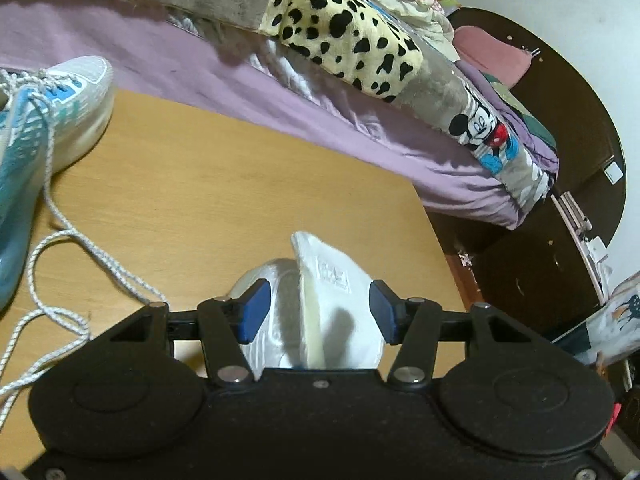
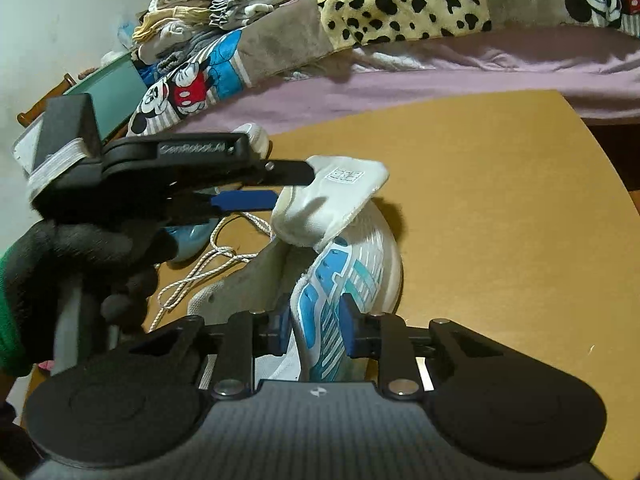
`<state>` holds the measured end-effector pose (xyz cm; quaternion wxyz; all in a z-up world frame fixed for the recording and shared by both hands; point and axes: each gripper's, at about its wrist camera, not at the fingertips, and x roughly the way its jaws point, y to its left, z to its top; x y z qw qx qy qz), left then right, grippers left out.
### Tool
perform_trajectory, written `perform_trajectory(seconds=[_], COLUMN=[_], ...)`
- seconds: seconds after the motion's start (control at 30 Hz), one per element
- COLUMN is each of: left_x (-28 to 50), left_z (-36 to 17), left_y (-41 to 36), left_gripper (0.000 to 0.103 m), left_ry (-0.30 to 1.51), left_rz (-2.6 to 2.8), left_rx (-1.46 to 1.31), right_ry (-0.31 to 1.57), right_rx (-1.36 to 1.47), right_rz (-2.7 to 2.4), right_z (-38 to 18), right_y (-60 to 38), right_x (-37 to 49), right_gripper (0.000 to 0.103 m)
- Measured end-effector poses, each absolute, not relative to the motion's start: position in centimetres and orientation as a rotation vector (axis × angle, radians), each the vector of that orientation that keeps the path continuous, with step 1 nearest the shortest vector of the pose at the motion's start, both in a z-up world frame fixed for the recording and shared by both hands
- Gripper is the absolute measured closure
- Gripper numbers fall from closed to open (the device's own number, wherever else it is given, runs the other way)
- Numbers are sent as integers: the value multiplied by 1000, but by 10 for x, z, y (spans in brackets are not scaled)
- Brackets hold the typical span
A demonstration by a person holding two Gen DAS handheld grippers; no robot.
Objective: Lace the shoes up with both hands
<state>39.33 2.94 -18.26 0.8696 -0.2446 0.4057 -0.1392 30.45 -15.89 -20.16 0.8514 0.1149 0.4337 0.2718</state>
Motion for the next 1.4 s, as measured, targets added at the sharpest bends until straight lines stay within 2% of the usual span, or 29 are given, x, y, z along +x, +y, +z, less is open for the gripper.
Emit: perform_trajectory(seconds=[0.1,0.17,0.27,0.4,0.7,0.8,1.1,1.3,1.37,1.4], left_x=[396,396,393,385,361,355,337,323,318,315], left_z=[-185,-185,-181,-172,-164,-163,-158,-151,-148,-146], left_y=[28,28,27,28,21,17,5,-8,-8,-8], left_gripper=[54,76,85,91,91,91,90,78,66,65], left_ry=[855,856,851,847,888,904,919,925,918,913], left_rz=[-303,-320,-346,-389,-435,-445,-480,-560,-575,-583], left_rx=[-526,-528,-526,-518,-479,-435,-221,-93,-54,-35], right_ry=[923,929,933,938,961,965,836,775,780,786], right_rx=[273,291,303,321,420,543,750,786,779,776], right_rz=[581,586,590,589,563,555,466,459,476,482], right_z=[-203,-204,-205,-206,-210,-212,-204,-201,-202,-203], right_y=[-163,-165,-167,-168,-178,-191,-223,-220,-215,-214], right_x=[306,307,308,309,308,310,314,320,321,321], right_gripper=[77,77,77,77,77,77,77,77,77,77])
